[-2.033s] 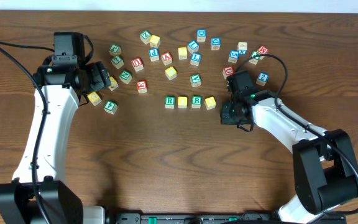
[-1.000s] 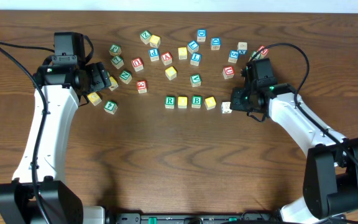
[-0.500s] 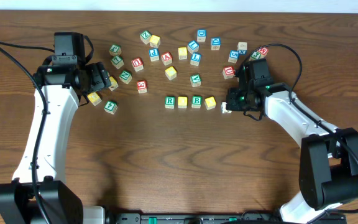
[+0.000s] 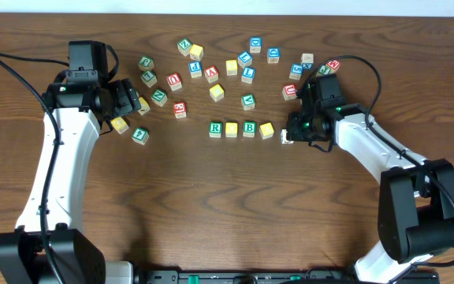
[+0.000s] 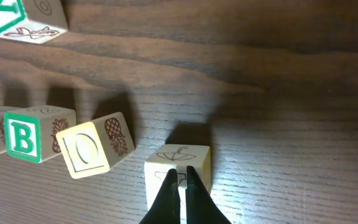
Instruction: Spell out ROBOT
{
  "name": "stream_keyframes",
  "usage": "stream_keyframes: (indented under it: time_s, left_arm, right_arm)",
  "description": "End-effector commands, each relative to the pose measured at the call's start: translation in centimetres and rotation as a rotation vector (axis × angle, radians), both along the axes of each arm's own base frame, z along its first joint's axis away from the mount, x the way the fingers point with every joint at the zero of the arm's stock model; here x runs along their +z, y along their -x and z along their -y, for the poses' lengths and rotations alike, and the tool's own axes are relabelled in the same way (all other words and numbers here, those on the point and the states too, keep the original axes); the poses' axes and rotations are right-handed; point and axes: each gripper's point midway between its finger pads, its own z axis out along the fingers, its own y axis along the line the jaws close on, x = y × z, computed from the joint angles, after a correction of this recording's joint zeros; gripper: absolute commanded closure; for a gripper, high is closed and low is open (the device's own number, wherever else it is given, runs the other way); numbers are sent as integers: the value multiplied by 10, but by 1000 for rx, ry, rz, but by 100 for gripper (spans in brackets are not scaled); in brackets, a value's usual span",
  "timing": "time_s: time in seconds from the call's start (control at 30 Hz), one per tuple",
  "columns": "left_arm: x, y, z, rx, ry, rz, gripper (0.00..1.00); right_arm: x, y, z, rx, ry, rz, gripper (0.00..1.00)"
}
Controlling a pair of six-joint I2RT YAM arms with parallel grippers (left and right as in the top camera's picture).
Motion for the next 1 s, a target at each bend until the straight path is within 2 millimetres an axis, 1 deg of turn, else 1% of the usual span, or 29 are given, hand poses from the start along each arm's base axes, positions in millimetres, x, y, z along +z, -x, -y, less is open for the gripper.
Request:
stream_keyframes:
  time_s: [0.0, 0.23, 0.4, 0.63, 0.7, 0.8, 0.9, 0.97]
  left_arm:
    - [2, 0, -4, 2, -16, 1, 10]
    - [2, 0, -4, 2, -16, 1, 10]
    - [2, 0, -4, 2, -16, 2, 10]
    - [2, 0, -4, 2, -16, 2, 10]
    - [2, 0, -4, 2, -15, 2, 10]
    - [2, 0, -4, 2, -16, 2, 10]
    - [2, 0, -4, 2, -16, 2, 10]
    - [2, 0, -4, 2, -16, 2, 10]
  right_arm:
    - [-13, 4, 16, -20, 75, -37, 99]
    - [-16, 8, 34, -62, 95, -70, 99]
    - [-17, 8, 42, -82, 100, -81, 99]
    - [-17, 7, 43, -86, 96, -75, 99]
    - [-14, 3, 37, -53, 66, -56, 99]
    - [-4, -2, 14, 31, -45, -25, 99]
    - [4, -7, 4, 53, -104, -4, 99]
    - [5, -8, 2, 56, -112, 1, 99]
